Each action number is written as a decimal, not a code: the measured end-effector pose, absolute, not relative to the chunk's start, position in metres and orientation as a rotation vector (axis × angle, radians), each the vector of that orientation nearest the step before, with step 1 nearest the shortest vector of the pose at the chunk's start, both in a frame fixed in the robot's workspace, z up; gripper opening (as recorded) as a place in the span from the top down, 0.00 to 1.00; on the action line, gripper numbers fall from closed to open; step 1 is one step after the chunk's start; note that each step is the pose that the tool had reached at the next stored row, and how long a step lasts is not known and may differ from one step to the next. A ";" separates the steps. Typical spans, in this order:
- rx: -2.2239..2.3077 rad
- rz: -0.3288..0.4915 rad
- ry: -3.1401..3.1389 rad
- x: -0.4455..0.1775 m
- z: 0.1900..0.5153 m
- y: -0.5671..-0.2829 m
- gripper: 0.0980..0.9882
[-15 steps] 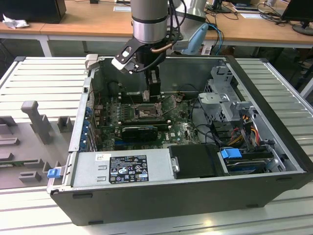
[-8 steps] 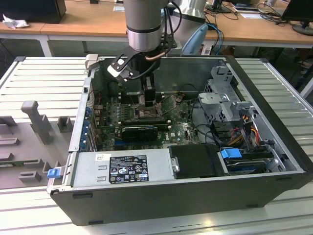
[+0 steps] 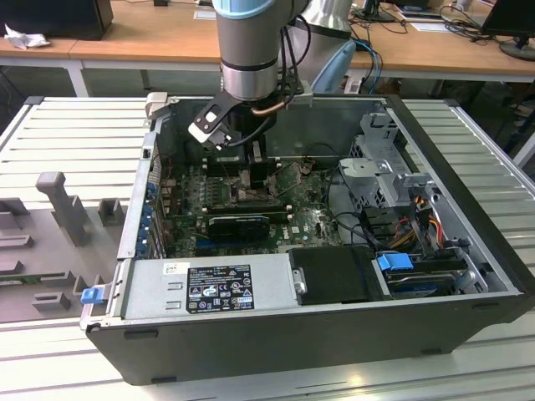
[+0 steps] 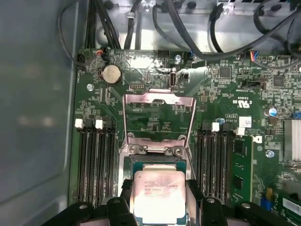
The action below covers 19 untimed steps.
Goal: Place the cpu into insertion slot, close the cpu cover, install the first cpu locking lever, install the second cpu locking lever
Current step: 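Place the cpu into insertion slot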
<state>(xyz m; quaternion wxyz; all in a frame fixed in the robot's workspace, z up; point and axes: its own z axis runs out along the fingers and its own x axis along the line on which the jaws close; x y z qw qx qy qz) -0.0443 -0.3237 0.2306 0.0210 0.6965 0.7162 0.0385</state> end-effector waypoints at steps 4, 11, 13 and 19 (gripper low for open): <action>2.196 0.118 2.182 -0.046 0.220 -0.324 0.52; 2.196 0.119 2.183 -0.047 0.211 -0.323 0.52; 2.196 0.119 2.183 -0.047 0.209 -0.323 0.52; 2.196 0.119 2.183 -0.047 0.203 -0.321 0.52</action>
